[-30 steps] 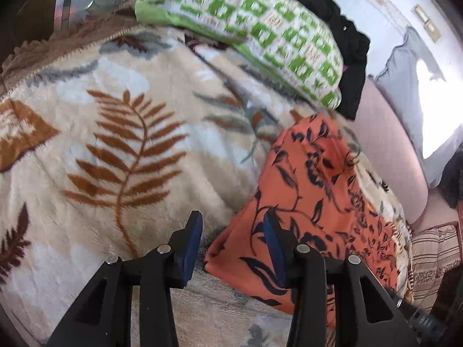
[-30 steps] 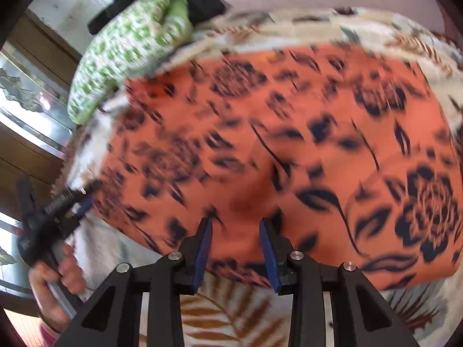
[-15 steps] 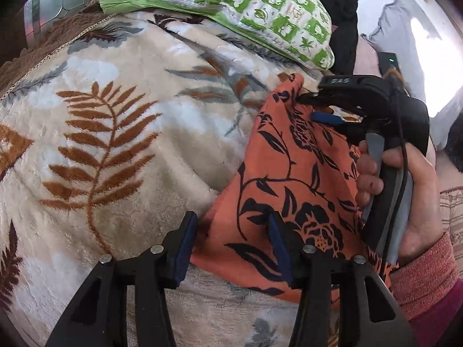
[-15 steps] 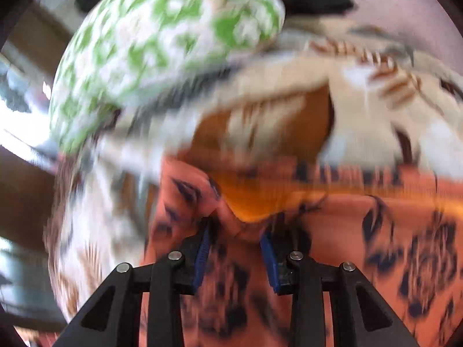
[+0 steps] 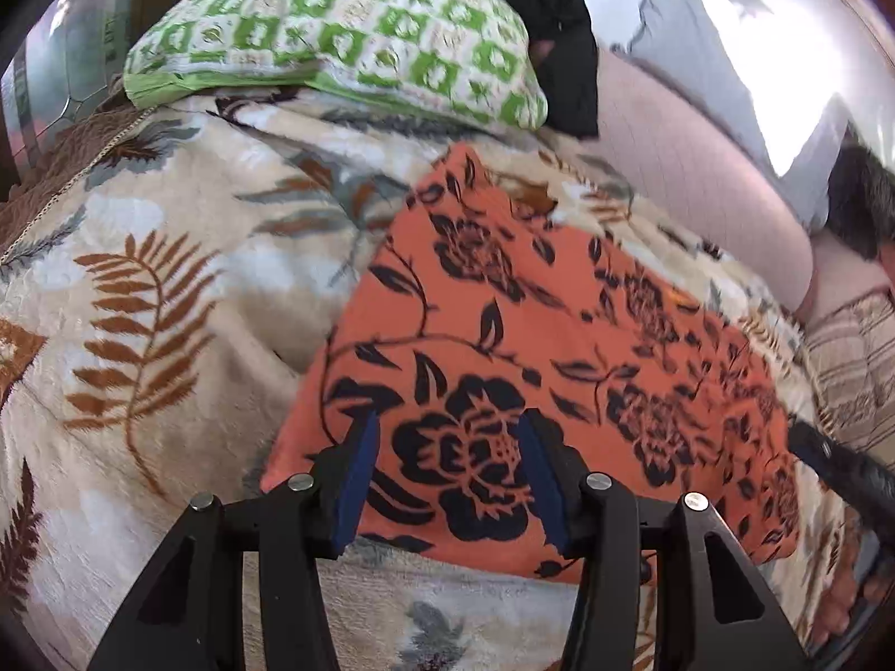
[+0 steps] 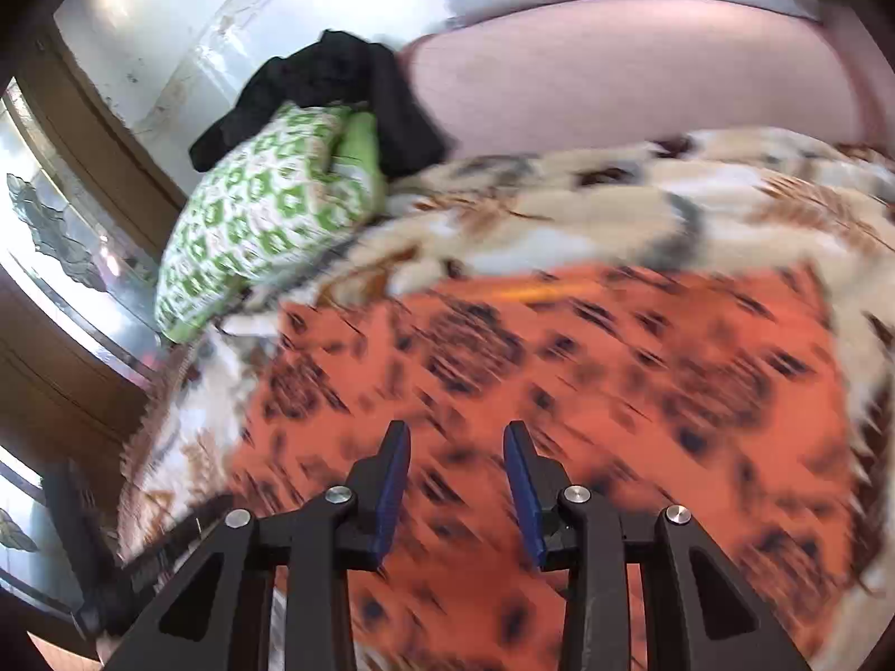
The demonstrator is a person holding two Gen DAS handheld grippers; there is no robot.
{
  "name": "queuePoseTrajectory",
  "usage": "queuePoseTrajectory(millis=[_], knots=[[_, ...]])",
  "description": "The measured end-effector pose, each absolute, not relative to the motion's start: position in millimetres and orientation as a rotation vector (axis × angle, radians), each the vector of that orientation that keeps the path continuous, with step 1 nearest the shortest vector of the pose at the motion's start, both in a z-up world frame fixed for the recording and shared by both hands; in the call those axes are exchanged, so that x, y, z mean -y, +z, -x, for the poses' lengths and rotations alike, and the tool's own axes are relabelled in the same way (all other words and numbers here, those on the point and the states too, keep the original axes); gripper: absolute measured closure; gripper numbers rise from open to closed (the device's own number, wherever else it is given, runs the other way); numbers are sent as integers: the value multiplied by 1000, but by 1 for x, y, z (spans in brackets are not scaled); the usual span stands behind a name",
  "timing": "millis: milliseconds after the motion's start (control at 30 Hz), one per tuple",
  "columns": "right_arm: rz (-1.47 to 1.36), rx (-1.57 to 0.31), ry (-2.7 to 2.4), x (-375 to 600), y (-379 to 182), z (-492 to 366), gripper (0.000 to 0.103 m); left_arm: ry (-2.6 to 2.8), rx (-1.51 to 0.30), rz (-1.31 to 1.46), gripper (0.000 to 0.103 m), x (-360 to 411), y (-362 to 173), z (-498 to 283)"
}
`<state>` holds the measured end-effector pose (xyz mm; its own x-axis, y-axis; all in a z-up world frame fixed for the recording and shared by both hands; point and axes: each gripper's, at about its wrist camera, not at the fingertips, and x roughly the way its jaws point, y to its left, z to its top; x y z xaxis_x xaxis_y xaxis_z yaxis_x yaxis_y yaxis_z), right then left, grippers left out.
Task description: Fold small clothes
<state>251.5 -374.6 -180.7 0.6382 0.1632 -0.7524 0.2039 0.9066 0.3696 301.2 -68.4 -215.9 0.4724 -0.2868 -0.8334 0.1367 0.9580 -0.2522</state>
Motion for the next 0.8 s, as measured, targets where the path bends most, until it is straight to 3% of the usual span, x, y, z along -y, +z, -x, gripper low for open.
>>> queuePoseTrajectory(millis=[167,367,400,467,800], knots=[[-565,-1029,-150,416,-249,-183,65,-208,-1054,116,50,76,-226,-304],[-720,-883,-70,435,-235,-120,64,-94,-983,178,50,48,-207,-281],[-782,-838,-58,443,-234,-107,63,-85,-990,210,50,40,-207,-275],[-924,-756,-56,458,-238,-84,30,-111,-1047,354,50,21,-214,-265],[-1358,-713,7,479,-298,-72,28,-286,-1128,697,50,16,-246,-248]])
